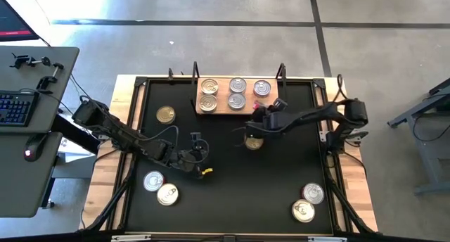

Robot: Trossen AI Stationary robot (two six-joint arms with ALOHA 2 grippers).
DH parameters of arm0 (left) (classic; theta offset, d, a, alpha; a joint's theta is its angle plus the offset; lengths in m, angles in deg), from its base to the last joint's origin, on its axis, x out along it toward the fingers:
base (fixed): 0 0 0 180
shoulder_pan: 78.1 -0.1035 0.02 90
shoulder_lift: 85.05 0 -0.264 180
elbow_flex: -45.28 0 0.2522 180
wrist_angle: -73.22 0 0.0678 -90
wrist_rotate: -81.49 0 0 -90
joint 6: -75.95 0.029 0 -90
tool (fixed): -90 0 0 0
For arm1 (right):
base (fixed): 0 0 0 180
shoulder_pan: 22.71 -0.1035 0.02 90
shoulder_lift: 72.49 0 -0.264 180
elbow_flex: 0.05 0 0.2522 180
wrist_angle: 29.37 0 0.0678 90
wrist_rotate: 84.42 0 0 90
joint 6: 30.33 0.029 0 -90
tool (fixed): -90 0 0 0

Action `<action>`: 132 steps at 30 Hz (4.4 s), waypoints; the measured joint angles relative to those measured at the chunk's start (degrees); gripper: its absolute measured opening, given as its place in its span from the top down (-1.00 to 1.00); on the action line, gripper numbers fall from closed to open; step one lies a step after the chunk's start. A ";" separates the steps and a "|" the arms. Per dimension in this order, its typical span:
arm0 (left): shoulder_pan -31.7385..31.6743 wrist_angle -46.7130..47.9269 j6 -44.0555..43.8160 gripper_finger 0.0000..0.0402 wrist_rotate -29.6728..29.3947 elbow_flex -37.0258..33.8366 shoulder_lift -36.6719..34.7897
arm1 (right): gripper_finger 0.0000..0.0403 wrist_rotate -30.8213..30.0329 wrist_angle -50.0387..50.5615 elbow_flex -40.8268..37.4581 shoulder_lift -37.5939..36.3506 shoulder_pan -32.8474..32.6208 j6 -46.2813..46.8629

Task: Stack canned seafood by type on shelf
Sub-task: Put the center red canned tuna on the lower right shelf, then stack the left green canned tuna on the upper center canned tuna

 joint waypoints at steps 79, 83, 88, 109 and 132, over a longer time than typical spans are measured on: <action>0.02 0.07 -0.97 1.00 0.09 0.00 -0.14 | 0.92 21.72 -12.92 -0.01 -17.12 13.12 -7.18; 0.00 -0.08 -0.95 1.00 0.09 0.00 -0.14 | 0.92 28.68 -21.04 0.06 -14.34 12.85 -12.76; 0.00 -1.17 0.48 1.00 0.07 0.00 -0.14 | 0.98 27.89 -23.69 2.35 -7.86 12.06 -15.40; -0.09 -1.17 -0.01 1.00 0.07 0.00 -0.14 | 1.00 23.83 3.77 18.00 9.08 14.23 -8.76; 0.20 -0.49 -1.13 1.00 0.09 0.00 -0.14 | 1.00 25.27 14.95 27.23 9.25 12.90 -7.58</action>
